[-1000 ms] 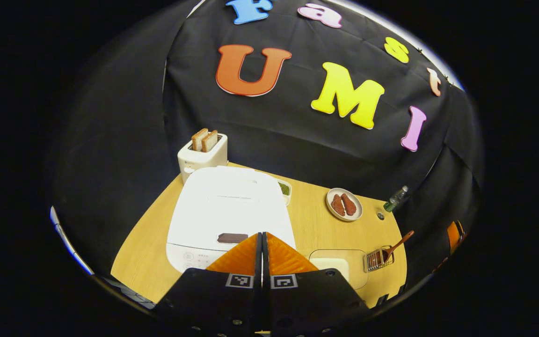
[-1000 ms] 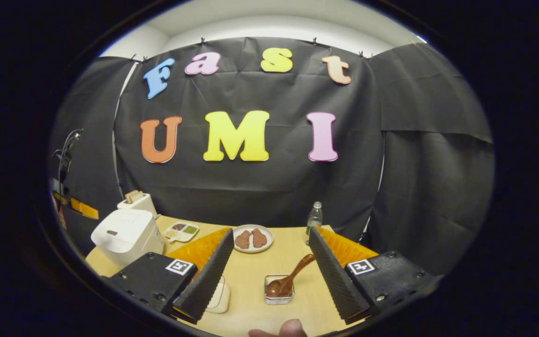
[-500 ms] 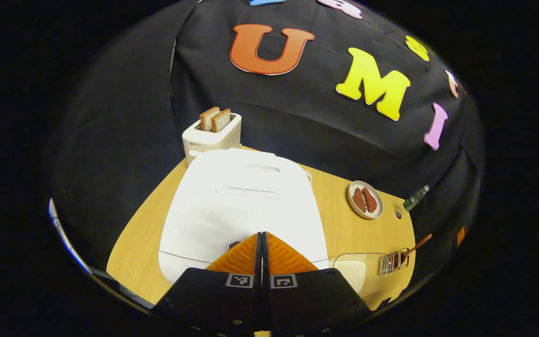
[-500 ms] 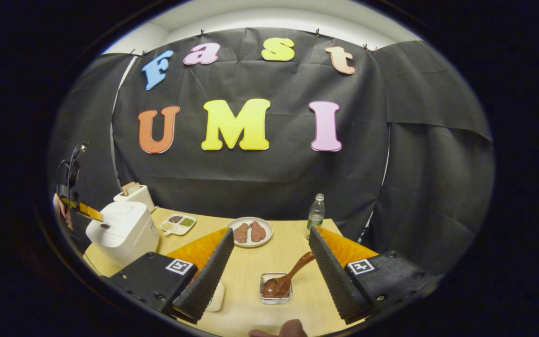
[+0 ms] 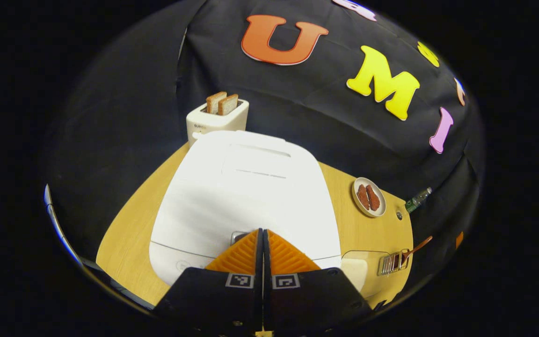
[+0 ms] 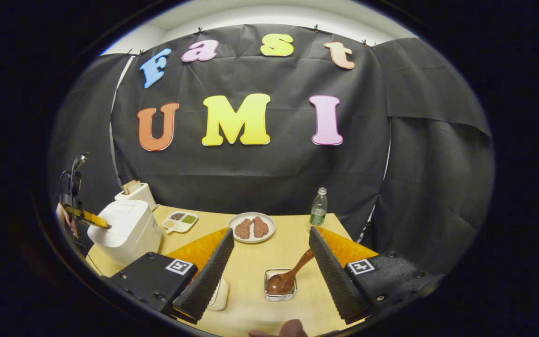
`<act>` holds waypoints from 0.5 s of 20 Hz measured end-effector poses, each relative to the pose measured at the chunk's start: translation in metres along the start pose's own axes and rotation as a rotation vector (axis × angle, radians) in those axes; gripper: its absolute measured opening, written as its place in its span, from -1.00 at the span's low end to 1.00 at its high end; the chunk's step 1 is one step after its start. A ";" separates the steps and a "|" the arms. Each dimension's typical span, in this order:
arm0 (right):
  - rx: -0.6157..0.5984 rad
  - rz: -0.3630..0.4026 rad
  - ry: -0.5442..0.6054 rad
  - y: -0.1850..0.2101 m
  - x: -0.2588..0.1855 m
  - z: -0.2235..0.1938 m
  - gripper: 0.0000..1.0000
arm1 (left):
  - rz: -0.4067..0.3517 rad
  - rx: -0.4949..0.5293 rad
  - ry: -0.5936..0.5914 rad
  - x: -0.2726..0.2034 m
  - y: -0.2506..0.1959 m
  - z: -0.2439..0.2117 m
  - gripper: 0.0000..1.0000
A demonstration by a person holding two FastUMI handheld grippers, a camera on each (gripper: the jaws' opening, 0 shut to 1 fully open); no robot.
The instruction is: Close the left gripper, press the button to open the rice cooker; take a wooden spoon from the chopstick holder with the right hand, scoop a spoonful of rice and pour it into the rice cooker, then put the wooden spoon back into the chopstick holder.
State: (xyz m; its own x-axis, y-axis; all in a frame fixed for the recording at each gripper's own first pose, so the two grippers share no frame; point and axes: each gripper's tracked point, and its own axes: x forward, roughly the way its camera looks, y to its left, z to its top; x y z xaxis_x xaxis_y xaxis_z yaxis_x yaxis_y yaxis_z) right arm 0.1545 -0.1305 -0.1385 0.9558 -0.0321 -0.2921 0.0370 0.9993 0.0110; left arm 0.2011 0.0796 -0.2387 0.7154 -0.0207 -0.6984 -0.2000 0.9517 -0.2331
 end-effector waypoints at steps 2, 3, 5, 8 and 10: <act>0.000 0.005 -0.001 0.005 -0.002 0.001 1.00 | -0.007 -0.005 0.003 -0.002 0.001 -0.001 -0.96; -0.002 0.006 -0.002 0.006 -0.003 0.000 1.00 | -0.005 -0.013 -0.019 -0.003 0.001 0.002 -0.96; -0.009 -0.002 -0.009 0.005 -0.009 0.003 1.00 | -0.018 -0.042 -0.061 -0.006 -0.006 0.009 -0.97; -0.014 -0.013 -0.020 0.001 -0.016 0.009 1.00 | -0.045 -0.020 -0.144 -0.023 -0.020 0.032 -0.29; -0.015 -0.023 -0.029 -0.004 -0.019 0.015 1.00 | -0.057 0.043 -0.253 -0.038 -0.034 0.058 -0.21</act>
State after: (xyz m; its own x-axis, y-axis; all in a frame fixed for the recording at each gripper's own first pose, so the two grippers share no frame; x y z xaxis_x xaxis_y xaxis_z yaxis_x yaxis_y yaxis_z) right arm 0.1408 -0.1338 -0.1186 0.9628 -0.0550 -0.2644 0.0544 0.9985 -0.0096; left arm 0.2197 0.0657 -0.1654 0.8704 -0.0028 -0.4922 -0.1296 0.9634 -0.2347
